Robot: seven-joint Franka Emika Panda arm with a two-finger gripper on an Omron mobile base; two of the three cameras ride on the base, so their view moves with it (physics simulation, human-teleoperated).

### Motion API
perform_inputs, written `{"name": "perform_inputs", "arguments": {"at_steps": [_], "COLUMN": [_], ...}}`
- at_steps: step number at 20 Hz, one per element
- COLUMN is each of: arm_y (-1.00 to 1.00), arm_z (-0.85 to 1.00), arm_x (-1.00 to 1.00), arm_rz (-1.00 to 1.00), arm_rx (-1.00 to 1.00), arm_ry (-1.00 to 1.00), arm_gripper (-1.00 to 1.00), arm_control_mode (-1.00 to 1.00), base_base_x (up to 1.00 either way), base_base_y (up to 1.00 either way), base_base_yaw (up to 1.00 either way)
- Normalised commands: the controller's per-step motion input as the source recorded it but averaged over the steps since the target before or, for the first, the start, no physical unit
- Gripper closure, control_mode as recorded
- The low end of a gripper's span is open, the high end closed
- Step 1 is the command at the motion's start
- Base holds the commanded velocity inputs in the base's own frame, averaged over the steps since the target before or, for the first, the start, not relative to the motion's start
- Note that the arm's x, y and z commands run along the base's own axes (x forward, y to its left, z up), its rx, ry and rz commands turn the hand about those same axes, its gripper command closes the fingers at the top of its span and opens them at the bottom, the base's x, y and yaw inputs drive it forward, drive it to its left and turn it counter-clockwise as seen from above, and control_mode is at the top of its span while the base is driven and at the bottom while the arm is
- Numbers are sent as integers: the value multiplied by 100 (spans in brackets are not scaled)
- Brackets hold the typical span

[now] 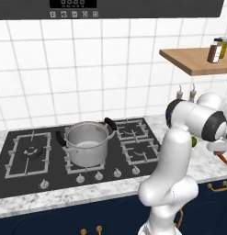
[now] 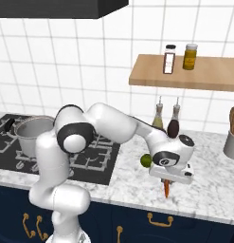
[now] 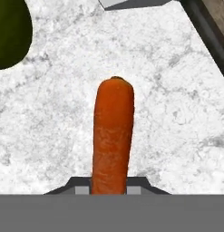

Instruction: Put the lime and carrot in the pot. Retrieve the spatula and lightly stir the vegetables in the pot.

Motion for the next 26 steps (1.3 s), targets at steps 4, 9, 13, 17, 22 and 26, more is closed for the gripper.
{"name": "perform_inputs", "arguments": {"at_steps": [4, 9, 13, 17, 22, 26], "arm_y": [90, 100, 100, 100, 100, 100], "arm_z": [23, 58, 79, 80, 87, 54], "arm_x": [-79, -79, -50, -23, -1, 0], "arm_rz": [0, 2, 25, 32, 29, 23], "arm_rx": [-4, -4, 0, -3, -9, 1], "arm_ry": [0, -1, 12, 9, 5, 14], "arm_gripper": [100, 100, 100, 100, 100, 100], "arm_control_mode": [-100, -100, -100, -100, -100, -100], "base_base_x": [0, 0, 0, 0, 0, 0], "base_base_y": [0, 0, 0, 0, 0, 0], "base_base_yaw": [0, 0, 0, 0, 0, 0]}}
